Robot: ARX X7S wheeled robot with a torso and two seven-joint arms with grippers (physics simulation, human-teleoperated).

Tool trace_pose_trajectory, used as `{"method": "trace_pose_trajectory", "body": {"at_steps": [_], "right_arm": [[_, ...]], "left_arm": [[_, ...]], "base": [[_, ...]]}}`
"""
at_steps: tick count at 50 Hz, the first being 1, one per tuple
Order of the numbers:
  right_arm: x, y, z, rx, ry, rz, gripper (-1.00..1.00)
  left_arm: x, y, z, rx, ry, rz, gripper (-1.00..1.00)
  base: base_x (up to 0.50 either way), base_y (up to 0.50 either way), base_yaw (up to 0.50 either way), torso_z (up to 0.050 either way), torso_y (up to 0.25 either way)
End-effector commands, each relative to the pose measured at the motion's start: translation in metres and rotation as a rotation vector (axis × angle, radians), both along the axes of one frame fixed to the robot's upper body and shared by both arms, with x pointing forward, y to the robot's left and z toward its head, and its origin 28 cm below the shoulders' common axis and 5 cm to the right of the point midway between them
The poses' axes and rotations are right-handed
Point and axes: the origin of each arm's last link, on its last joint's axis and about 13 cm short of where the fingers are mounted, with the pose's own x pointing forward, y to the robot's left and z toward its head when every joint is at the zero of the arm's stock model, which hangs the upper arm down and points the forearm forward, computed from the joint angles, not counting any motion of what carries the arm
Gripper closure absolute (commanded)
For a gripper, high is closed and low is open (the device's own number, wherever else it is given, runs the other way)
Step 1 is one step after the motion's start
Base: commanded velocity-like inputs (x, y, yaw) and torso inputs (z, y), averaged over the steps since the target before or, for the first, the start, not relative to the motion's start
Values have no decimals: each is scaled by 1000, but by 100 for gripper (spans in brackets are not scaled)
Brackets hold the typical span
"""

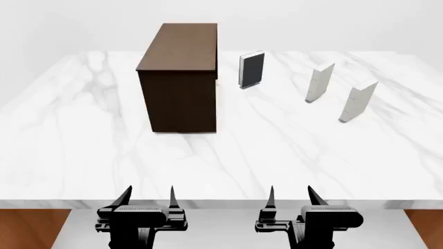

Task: Pick up the book on the right and place it under the cabinet shelf.

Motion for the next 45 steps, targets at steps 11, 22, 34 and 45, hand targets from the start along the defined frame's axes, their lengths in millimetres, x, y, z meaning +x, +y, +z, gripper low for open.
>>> {"method": "trace_pose_trajectory", "body": {"at_steps": [11,22,34,45], "right_arm": [[14,0,48,-45,-35,-52,-100],[28,-7,106,-95,-134,-35,-100],[43,-15,167,-139,-220,-13,-100],[51,-18,207,-165,-296,-31,-100]], "left_arm": [[6,-4,46,-55,-13,-30,-100],[32,1,113,-50,-120,1,-100],[50,6,176,-51,-241,-2,-100],[60,11,205,-33,-289,13,-100]], "base": [[0,0,0,0,0],[0,0,0,0,0],[0,0,0,0,0],[0,0,0,0,0]]}}
